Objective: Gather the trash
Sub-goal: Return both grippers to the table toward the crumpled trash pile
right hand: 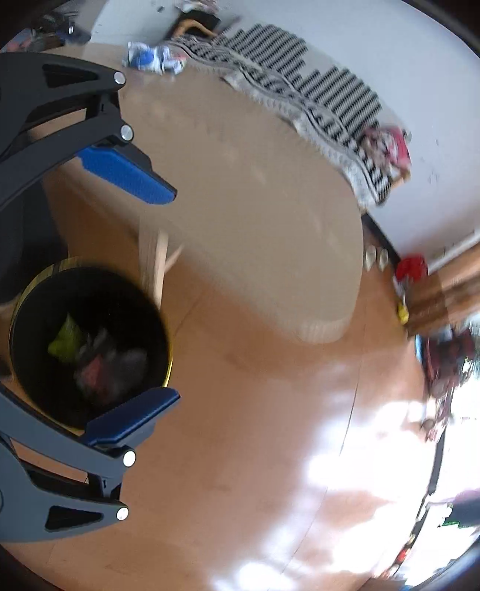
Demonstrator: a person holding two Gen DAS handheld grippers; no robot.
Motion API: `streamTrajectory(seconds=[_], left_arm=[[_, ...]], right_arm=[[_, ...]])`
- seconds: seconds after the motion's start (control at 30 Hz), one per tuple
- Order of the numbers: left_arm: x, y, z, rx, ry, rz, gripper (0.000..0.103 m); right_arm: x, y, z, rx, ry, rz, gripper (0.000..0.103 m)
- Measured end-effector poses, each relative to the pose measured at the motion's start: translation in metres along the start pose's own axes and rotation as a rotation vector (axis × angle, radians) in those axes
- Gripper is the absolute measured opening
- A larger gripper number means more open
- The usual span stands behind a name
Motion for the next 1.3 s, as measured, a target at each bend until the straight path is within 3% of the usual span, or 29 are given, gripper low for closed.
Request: streamTrajectory(seconds=[0.13, 0.23, 0.33, 0.5, 0.67, 0.83, 0.9, 1.03, 1.17, 1.3], left_arm=[[0.086, 0.002, 0.029, 0.043, 0.066, -0.172, 0.097], [0.122, 0.003, 0.052, 0.086, 0.063, -0.263, 0.097], [0.133, 0.015, 0.064, 0.092, 0.058, -0.295, 0.097], [0.130, 0.047, 0.100, 0.087, 0.078, -0.222, 0.097], [0.132, 0.059, 0.130, 0.076, 0.063, -0.209, 0.097], [0.129, 0.061, 0.155, 0.096, 0.077, -0.184, 0.097], [0.130, 0.065, 0.160, 0.086, 0.079, -0.178, 0.097], [0.129, 0.072, 0.164, 0.076, 0.042, -0.217, 0.097], [0.112, 0.083, 0.173, 0.051, 0.058, -0.183, 0.097], [0.107, 0.093, 0.182, 0.039, 0.101, -0.171, 0.097]], right_arm=[[0.080, 0.012, 0.024, -0.001, 0.062, -0.099, 0.096], [0.149, 0.008, 0.058, 0.045, 0.160, -0.148, 0.096], [0.224, -0.008, 0.100, 0.124, 0.231, -0.215, 0.096], [0.336, -0.043, 0.151, 0.189, 0.319, -0.334, 0.096], [0.404, -0.072, 0.200, 0.251, 0.316, -0.449, 0.096], [0.406, -0.087, 0.233, 0.314, 0.261, -0.537, 0.096], [0.393, -0.086, 0.235, 0.326, 0.286, -0.542, 0.096], [0.363, -0.058, 0.227, 0.237, 0.196, -0.574, 0.096], [0.342, -0.035, 0.230, 0.204, 0.156, -0.519, 0.096], [0.332, -0.032, 0.232, 0.225, 0.237, -0.385, 0.096]])
Point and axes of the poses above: each gripper's, at about its wrist camera, not at the fingertips, and z roughly the way its jaws point, x to its left, y to its top, the point moved 2 cm from there along z, roughly the way its jaws point, and after that the axes turned 13 degrees about y, right-handed, at the moved point
